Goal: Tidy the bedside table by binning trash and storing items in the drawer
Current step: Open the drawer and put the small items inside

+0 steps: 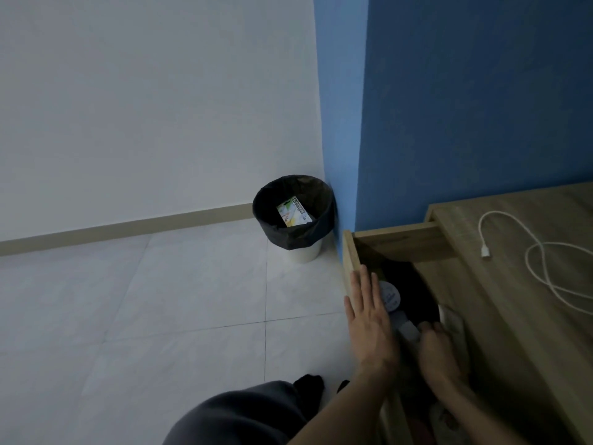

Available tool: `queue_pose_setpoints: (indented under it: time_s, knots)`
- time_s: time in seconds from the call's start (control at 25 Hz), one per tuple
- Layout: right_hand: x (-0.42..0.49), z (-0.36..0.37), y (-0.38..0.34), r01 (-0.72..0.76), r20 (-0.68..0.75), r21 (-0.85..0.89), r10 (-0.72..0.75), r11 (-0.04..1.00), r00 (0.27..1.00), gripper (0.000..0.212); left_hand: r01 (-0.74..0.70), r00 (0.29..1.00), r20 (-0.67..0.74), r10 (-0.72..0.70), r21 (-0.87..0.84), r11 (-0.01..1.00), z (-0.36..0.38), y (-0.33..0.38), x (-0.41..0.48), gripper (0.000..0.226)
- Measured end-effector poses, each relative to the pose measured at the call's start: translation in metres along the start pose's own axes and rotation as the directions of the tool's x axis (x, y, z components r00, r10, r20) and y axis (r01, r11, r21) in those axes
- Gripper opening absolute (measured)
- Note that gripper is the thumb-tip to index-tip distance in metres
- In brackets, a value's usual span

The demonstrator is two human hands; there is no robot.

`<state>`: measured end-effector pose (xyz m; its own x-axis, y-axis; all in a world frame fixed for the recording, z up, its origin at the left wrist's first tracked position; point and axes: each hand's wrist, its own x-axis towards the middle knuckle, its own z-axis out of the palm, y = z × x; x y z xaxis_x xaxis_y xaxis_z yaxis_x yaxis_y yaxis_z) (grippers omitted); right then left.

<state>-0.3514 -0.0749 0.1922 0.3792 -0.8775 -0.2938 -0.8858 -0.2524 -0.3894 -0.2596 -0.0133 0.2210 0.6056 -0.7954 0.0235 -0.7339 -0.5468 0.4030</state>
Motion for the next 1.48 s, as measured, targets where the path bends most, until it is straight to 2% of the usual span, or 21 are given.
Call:
queue_pose_setpoints:
  time_s: [0.16,0.32,0.4,0.44,0.48,0.56,0.6,0.64,0.72,0.84,0.92,1.0,1.16,1.28,1.32,1.4,1.44,1.48]
  knots:
    - [-0.002,0.014,0.006,0.040,-0.025,-0.065,-0.042,0.997,0.999,0.031,0.022,0.997,0.073,-0.021,-0.018,1.000,-0.008,0.005,-0.002,0.108]
    - [-0.002,0.015,0.007,0.033,-0.004,-0.090,-0.034,0.995,0.999,0.033,0.002,0.998,0.066,-0.002,-0.004,1.000,-0.008,0.006,-0.003,0.107]
    - [-0.009,0.003,0.000,0.045,-0.003,-0.056,-0.045,0.997,0.999,0.042,-0.007,0.999,0.037,0.010,-0.079,0.997,-0.008,0.004,-0.002,0.105]
    - [-0.015,-0.009,-0.003,0.082,-0.066,-0.045,-0.085,0.996,0.994,0.045,0.010,1.000,-0.004,-0.011,-0.181,0.983,-0.008,0.002,-0.001,0.102]
    - [-0.020,-0.024,-0.005,0.148,-0.168,-0.055,-0.156,0.987,0.973,0.047,0.058,0.996,-0.038,-0.075,-0.322,0.945,-0.009,0.001,0.000,0.095]
    - [-0.030,-0.059,0.004,0.274,-0.440,-0.096,-0.287,0.957,0.851,0.041,0.179,0.979,0.029,-0.203,-0.607,0.774,-0.012,0.007,0.005,0.083]
    - [-0.033,-0.073,0.013,0.293,-0.526,-0.077,-0.288,0.953,0.800,0.037,0.228,0.969,0.098,-0.226,-0.705,0.671,-0.014,0.011,0.007,0.080]
    - [-0.037,-0.088,0.023,0.283,-0.564,-0.049,-0.260,0.958,0.783,0.040,0.256,0.962,0.143,-0.230,-0.760,0.597,-0.014,0.017,0.006,0.079]
    - [-0.043,-0.101,0.037,0.287,-0.519,0.032,-0.230,0.957,0.823,0.058,0.289,0.951,0.176,-0.255,-0.799,0.528,-0.014,0.024,0.006,0.078]
    - [-0.045,-0.107,0.049,0.272,-0.350,0.097,-0.223,0.958,0.910,0.077,0.336,0.934,0.221,-0.282,-0.810,0.480,-0.003,0.029,0.012,0.082]
    - [-0.041,-0.106,0.060,0.306,-0.351,0.073,-0.263,0.949,0.899,0.088,0.364,0.925,0.254,-0.282,-0.807,0.466,0.003,0.030,0.015,0.082]
    - [-0.036,-0.103,0.068,0.323,-0.409,0.050,-0.276,0.945,0.870,0.087,0.349,0.933,0.250,-0.258,-0.802,0.485,-0.004,0.034,0.016,0.067]
    - [-0.032,-0.099,0.072,0.341,-0.342,0.118,-0.284,0.933,0.896,0.099,0.340,0.937,0.252,-0.241,-0.812,0.475,-0.012,0.037,0.018,0.041]
    - [-0.030,-0.103,0.071,0.343,-0.310,0.153,-0.284,0.927,0.907,0.097,0.366,0.928,0.274,-0.251,-0.795,0.484,-0.016,0.038,0.019,0.034]
    - [-0.029,-0.108,0.070,0.334,-0.341,0.208,-0.252,0.919,0.906,0.090,0.377,0.924,0.286,-0.252,-0.790,0.483,-0.018,0.038,0.019,0.031]
    - [-0.019,-0.125,0.069,0.318,-0.509,0.293,-0.135,0.902,0.850,0.055,0.392,0.918,0.304,-0.253,-0.783,0.483,-0.025,0.038,0.020,0.027]
    - [-0.010,-0.137,0.069,0.279,-0.538,0.283,-0.088,0.918,0.838,0.046,0.397,0.916,0.308,-0.255,-0.781,0.482,-0.029,0.038,0.020,0.027]
    - [0.001,-0.148,0.071,0.190,-0.505,0.254,-0.038,0.948,0.862,0.049,0.401,0.915,0.315,-0.253,-0.776,0.486,-0.031,0.038,0.019,0.030]
